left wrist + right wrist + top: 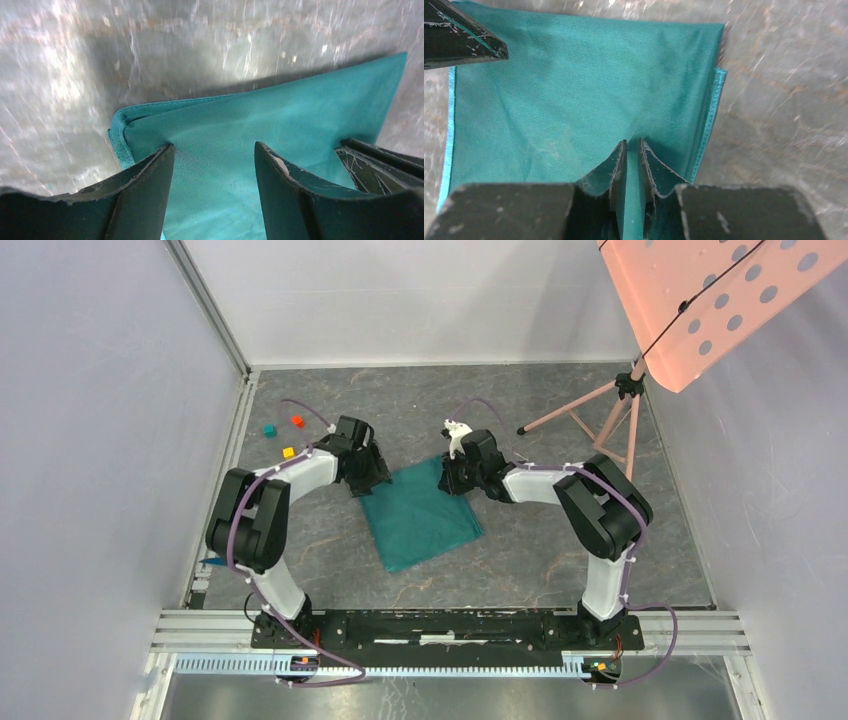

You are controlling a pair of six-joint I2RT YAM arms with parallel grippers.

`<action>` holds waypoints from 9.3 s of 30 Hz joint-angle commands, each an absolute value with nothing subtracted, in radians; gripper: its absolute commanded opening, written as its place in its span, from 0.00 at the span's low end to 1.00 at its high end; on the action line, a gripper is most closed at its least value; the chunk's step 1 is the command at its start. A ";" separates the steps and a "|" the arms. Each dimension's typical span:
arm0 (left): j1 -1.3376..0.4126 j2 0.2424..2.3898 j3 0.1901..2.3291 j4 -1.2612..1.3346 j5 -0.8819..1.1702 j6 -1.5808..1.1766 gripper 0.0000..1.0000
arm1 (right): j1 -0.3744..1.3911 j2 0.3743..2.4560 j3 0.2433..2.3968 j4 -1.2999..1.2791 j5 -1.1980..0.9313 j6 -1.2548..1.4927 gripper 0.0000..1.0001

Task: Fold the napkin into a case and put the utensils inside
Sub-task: Smooth out the lower triangle-folded napkin at the center of the board, then pick up the lower triangle-folded napkin from the center of the board, then fold the lower triangle-folded napkin at the center of the board.

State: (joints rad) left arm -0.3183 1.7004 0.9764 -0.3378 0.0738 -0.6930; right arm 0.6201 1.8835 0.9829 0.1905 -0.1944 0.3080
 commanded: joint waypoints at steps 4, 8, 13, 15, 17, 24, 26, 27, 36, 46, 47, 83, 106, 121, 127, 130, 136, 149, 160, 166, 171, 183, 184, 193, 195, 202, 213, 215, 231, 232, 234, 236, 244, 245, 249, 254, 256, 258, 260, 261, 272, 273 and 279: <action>-0.278 1.839 1.135 -0.413 -0.022 -0.594 0.68 | 0.568 1.994 1.146 0.143 -0.084 0.213 0.21; -0.278 1.783 1.136 -0.413 0.057 -0.604 0.70 | 0.567 2.011 1.269 0.030 -0.087 0.144 0.23; -0.277 1.611 1.108 -0.457 0.098 -0.592 0.77 | 0.594 1.903 1.279 -0.065 -0.052 0.136 0.34; -0.272 1.530 1.099 -0.496 0.101 -0.576 0.80 | 0.626 1.851 1.272 -0.117 -0.009 0.136 0.43; -0.259 1.428 1.080 -0.537 0.093 -0.557 0.82 | 0.667 1.813 1.266 -0.170 0.015 0.172 0.52; -0.233 1.004 1.038 -0.704 -0.157 -0.506 0.86 | 0.885 1.777 1.271 -0.288 -0.049 0.431 0.76; -0.233 0.883 1.026 -0.730 -0.218 -0.511 0.86 | 0.959 1.805 1.316 -0.323 -0.037 0.486 0.79; -0.233 0.813 1.019 -0.740 -0.234 -0.515 0.86 | 0.988 1.827 1.358 -0.363 -0.014 0.508 0.79; -0.233 0.374 0.946 -0.795 -0.291 -0.572 0.86 | 1.162 2.092 1.691 -0.678 0.173 0.578 0.76; -0.232 0.309 0.965 -0.866 -0.239 -0.553 0.87 | 1.204 2.230 1.804 -0.780 0.222 0.590 0.64; -0.233 0.306 0.966 -0.865 -0.234 -0.549 0.87 | 1.208 2.238 1.807 -0.785 0.230 0.592 0.63; -0.212 1.041 0.763 -0.523 0.199 -1.003 0.99 | 1.048 1.698 0.894 0.276 -0.181 0.494 0.00; -0.177 1.498 0.597 -0.066 0.138 -1.053 0.56 | 0.920 1.614 0.583 0.629 -0.412 0.576 0.00; -0.408 1.585 1.005 -0.663 -0.342 -1.106 0.03 | 0.907 1.746 0.522 0.712 -0.675 0.658 0.00; -0.494 1.757 1.242 -0.947 -0.446 -1.248 0.02 | 0.868 1.719 0.429 0.754 -0.681 0.657 0.00; -0.539 1.819 1.350 -1.046 -0.482 -1.307 0.02 | 0.860 1.699 0.405 0.744 -0.668 0.622 0.00; -0.586 1.924 1.535 -1.155 -0.485 -1.313 0.02 | 0.854 1.590 0.399 0.613 -0.570 0.452 0.17; -0.588 1.914 1.473 -1.116 -0.400 -1.279 0.02 | 0.888 1.511 0.527 0.470 -0.280 0.253 0.83; -0.585 1.888 1.457 -1.056 -0.354 -1.206 0.02 | 0.938 1.605 0.598 0.558 -0.219 0.236 0.90; -0.565 1.835 1.399 -0.992 -0.266 -1.161 0.02 | 0.941 1.645 0.662 0.593 -0.186 0.161 0.92; -0.551 1.803 1.364 -0.964 -0.214 -1.154 0.02 | 0.967 1.721 0.771 0.541 -0.127 0.119 0.92; -0.477 1.751 1.327 -0.946 -0.144 -1.136 0.02 | 1.119 1.817 0.878 0.427 0.222 0.105 0.80; -0.477 1.751 1.325 -0.946 -0.144 -1.140 0.02 | 1.130 1.818 0.879 0.408 0.278 0.112 0.79; -0.477 1.767 1.315 -0.932 -0.132 -1.153 0.02 | 1.214 1.772 0.851 0.324 0.529 0.132 0.55; -0.477 1.770 1.315 -0.931 -0.129 -1.155 0.02 | 1.219 1.765 0.847 0.313 0.534 0.153 0.46; -0.478 1.774 1.313 -0.921 -0.140 -1.144 0.02 | 1.219 1.700 0.836 0.260 0.515 0.214 0.17; -0.479 1.797 1.331 -0.846 -0.078 -1.049 0.13 | 1.139 1.607 0.705 0.339 0.303 0.368 0.00; -0.479 1.812 1.338 -0.837 -0.061 -1.033 0.15 | 1.100 1.596 0.672 0.363 0.215 0.421 0.00; -0.502 1.890 1.424 -0.750 -0.005 -0.974 0.39 | 0.912 1.594 0.560 0.503 -0.046 0.525 0.00; -0.503 1.887 1.422 -0.739 0.012 -0.971 0.42 | 0.907 1.593 0.558 0.506 -0.050 0.525 0.00; -0.505 1.883 1.423 -0.726 0.035 -0.965 0.49 | 0.898 1.591 0.550 0.512 -0.052 0.528 0.00; -0.508 1.867 1.417 -0.708 0.051 -0.948 0.55 | 0.887 1.590 0.545 0.515 -0.052 0.530 0.00; -0.506 1.650 1.274 -0.575 0.074 -0.836 0.85 | 0.844 1.602 0.531 0.527 -0.069 0.535 0.00; -0.505 1.612 1.251 -0.566 0.066 -0.820 0.86 | 0.840 1.604 0.531 0.528 -0.071 0.534 0.00; -0.478 1.514 1.167 -0.548 0.075 -0.777 0.89 | 0.828 1.606 0.532 0.530 -0.076 0.537 0.00; -0.401 1.479 1.025 -0.457 0.177 -0.796 0.70 | 0.824 1.610 0.529 0.531 -0.084 0.540 0.00; -0.373 1.489 0.973 -0.394 0.228 -0.818 0.53 | 0.821 1.606 0.529 0.528 -0.084 0.535 0.00; -0.357 1.508 0.949 -0.356 0.256 -0.825 0.42 | 0.819 1.604 0.531 0.525 -0.085 0.531 0.00; -0.351 1.532 0.949 -0.335 0.272 -0.825 0.33 | 0.817 1.604 0.532 0.525 -0.086 0.530 0.00; -0.351 1.547 0.951 -0.325 0.278 -0.826 0.30 | 0.818 1.604 0.532 0.526 -0.089 0.530 0.00; -0.351 1.695 1.013 -0.238 0.333 -0.849 0.25 | 0.818 1.619 0.551 0.517 -0.127 0.515 0.00; -0.351 1.704 1.018 -0.235 0.335 -0.850 0.25 | 0.817 1.620 0.553 0.512 -0.129 0.513 0.00; -0.351 1.739 1.029 -0.238 0.324 -0.845 0.25 | 0.817 1.623 0.578 0.475 -0.150 0.491 0.00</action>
